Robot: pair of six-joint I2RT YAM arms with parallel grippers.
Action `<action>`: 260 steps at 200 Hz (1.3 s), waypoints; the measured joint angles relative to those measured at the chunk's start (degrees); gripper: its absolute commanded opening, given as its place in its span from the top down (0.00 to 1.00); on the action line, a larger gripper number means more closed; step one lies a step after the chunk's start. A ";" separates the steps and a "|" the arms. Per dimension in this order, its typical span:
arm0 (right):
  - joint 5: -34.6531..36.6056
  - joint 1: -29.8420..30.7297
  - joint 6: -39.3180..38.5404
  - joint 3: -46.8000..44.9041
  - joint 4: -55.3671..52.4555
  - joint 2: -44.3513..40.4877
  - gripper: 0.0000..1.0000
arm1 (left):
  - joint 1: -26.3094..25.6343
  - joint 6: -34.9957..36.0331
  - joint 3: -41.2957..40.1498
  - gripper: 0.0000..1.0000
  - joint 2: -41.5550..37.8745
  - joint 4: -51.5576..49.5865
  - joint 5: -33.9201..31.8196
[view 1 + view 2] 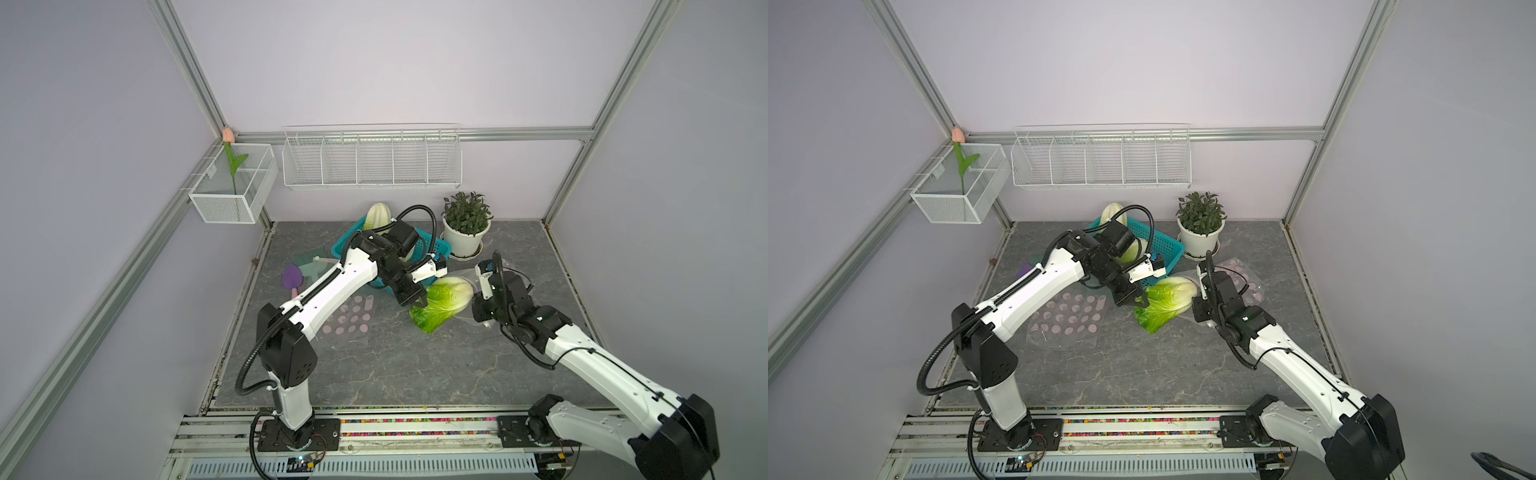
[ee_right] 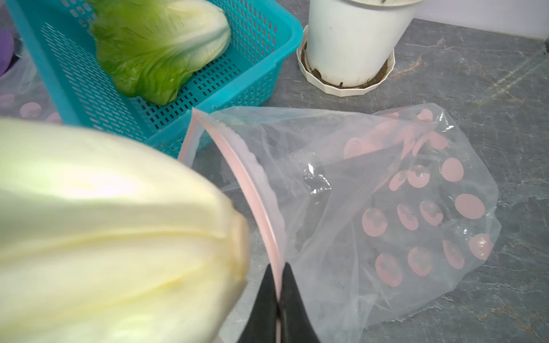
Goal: Put the chinese cabbages into a zipper bag and zip it
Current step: Place the Chinese cabbage in the zipper food storage bag.
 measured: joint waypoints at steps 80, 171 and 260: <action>-6.58 3.78 -2.62 0.96 2.01 0.61 0.93 | 0.11 -0.76 7.96 1.00 6.64 -2.95 -0.48; -25.81 2.58 5.33 0.79 10.73 1.09 0.93 | 0.20 2.10 10.23 1.00 6.99 -4.00 0.02; -34.38 -2.69 26.40 -12.74 42.25 -0.26 0.93 | 0.26 1.99 11.76 0.80 6.54 0.81 2.36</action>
